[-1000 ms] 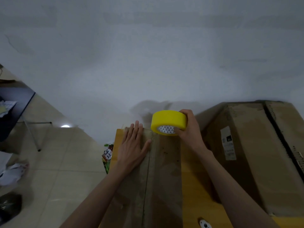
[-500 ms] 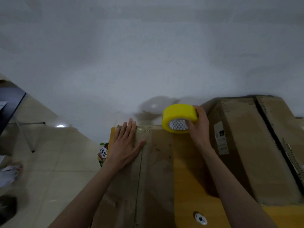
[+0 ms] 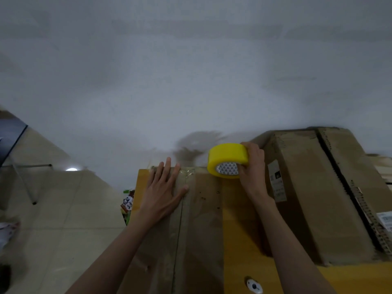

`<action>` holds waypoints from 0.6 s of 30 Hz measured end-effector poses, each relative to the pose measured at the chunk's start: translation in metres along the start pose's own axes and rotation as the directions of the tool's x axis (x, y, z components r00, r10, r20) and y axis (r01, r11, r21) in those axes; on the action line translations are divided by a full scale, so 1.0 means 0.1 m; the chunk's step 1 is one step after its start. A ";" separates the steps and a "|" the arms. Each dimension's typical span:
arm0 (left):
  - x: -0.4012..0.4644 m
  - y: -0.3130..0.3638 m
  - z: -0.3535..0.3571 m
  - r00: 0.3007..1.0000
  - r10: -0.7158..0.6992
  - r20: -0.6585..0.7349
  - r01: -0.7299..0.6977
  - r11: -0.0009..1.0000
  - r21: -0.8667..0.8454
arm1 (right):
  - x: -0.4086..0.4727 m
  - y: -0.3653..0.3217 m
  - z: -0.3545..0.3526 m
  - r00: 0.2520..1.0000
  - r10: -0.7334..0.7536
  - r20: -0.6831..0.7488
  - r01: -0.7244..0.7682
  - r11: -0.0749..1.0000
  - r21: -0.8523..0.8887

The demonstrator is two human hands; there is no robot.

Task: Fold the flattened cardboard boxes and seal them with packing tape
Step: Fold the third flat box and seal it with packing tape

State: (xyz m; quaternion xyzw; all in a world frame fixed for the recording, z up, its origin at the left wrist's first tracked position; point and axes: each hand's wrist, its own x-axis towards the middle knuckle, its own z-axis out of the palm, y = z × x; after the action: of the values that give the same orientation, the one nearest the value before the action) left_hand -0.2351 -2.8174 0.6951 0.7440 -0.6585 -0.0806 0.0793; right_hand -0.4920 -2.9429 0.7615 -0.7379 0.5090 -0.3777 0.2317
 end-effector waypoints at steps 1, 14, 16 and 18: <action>-0.01 0.00 0.00 1.000 0.001 -0.002 -0.001 1.000 0.009 | 0.00 -0.01 0.00 1.000 -0.006 0.000 0.006 1.000 -0.008; -0.02 -0.03 0.04 1.000 0.010 0.010 -0.010 1.000 0.000 | 0.08 0.11 -0.35 1.000 -0.008 -0.022 0.006 0.995 -0.100; -0.02 -0.01 0.03 1.000 0.009 0.014 -0.009 1.000 -0.003 | 0.04 0.16 -0.37 1.000 0.002 0.000 -0.002 0.995 -0.098; -0.03 -0.01 0.02 1.000 0.008 0.022 -0.008 1.000 0.002 | -0.03 0.21 -0.37 1.000 0.029 0.005 -0.029 0.996 -0.085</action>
State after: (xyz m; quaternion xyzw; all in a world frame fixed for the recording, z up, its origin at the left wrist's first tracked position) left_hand -0.2352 -2.8148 0.6932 0.7406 -0.6624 -0.0879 0.0714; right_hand -0.5338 -2.9461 0.7678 -0.7409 0.5346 -0.3498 0.2071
